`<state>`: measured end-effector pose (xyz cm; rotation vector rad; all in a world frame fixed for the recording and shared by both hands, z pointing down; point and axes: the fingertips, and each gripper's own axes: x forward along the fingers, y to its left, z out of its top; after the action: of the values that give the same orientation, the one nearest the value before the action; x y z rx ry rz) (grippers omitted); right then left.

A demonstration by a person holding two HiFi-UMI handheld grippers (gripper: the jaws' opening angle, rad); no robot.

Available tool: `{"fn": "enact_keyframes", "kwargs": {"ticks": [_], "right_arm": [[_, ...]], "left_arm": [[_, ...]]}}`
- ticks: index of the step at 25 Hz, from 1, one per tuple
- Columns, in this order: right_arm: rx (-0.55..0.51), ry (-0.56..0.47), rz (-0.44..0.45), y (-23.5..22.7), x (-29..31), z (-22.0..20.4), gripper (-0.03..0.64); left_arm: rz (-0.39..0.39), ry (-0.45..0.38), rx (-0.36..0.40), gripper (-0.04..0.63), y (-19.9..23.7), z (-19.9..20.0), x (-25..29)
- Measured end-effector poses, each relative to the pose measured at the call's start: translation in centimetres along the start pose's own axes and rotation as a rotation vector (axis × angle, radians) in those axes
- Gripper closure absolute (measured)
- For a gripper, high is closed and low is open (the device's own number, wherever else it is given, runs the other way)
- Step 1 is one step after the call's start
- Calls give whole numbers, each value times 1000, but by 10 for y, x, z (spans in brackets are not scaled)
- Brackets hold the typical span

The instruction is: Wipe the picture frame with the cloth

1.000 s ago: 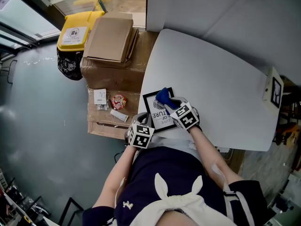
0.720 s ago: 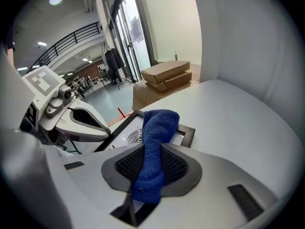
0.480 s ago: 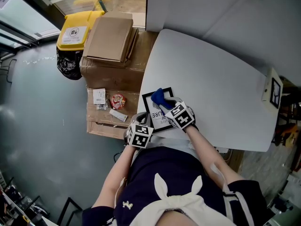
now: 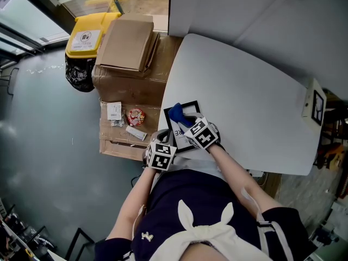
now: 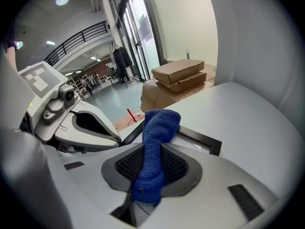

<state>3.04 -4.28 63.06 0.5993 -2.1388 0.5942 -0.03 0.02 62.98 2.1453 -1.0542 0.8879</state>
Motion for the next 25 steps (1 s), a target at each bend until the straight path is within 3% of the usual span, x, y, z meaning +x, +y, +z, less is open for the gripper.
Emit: {"fn": "enact_keyframes", "kwargs": {"ticks": [25], "right_arm": [[-103, 43, 107, 35, 6, 5, 532]], "left_arm": [[1, -15, -19, 591, 1, 1, -1]]}}
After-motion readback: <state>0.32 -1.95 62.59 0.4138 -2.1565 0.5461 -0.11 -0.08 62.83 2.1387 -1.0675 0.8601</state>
